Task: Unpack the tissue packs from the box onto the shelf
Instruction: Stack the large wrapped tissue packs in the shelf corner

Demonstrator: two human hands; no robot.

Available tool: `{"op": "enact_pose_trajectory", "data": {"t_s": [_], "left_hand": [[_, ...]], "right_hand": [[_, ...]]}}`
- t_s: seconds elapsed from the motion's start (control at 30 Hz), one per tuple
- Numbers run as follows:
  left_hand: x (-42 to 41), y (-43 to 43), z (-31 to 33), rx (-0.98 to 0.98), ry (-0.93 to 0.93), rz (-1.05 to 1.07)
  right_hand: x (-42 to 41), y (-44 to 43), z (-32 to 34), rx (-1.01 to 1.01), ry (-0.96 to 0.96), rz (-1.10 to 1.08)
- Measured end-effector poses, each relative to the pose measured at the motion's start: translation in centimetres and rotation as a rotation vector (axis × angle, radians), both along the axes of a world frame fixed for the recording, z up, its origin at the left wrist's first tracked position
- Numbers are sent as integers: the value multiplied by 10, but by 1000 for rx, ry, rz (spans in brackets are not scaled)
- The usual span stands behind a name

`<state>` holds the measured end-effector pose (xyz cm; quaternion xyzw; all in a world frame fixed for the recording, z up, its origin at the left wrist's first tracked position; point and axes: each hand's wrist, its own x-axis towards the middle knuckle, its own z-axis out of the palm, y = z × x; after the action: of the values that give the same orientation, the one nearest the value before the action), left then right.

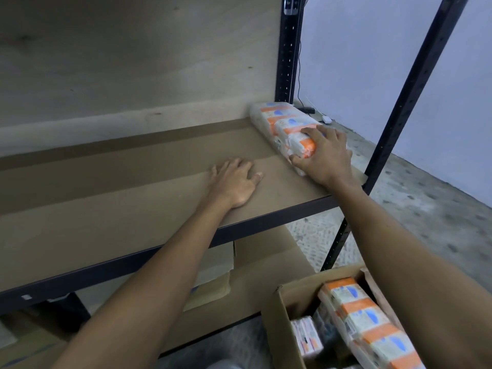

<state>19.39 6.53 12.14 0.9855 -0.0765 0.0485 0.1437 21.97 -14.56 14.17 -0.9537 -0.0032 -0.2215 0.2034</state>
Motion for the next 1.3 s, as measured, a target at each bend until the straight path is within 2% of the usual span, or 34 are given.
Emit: {"op": "enact_pose_trajectory", "data": {"t_s": [0.67, 1.3], "left_hand": [[3, 0, -4, -6, -46, 13], [5, 1, -5, 1, -50, 14]], "right_hand": [[66, -2, -3, 5, -28, 20], [51, -8, -3, -1, -67, 71]]}}
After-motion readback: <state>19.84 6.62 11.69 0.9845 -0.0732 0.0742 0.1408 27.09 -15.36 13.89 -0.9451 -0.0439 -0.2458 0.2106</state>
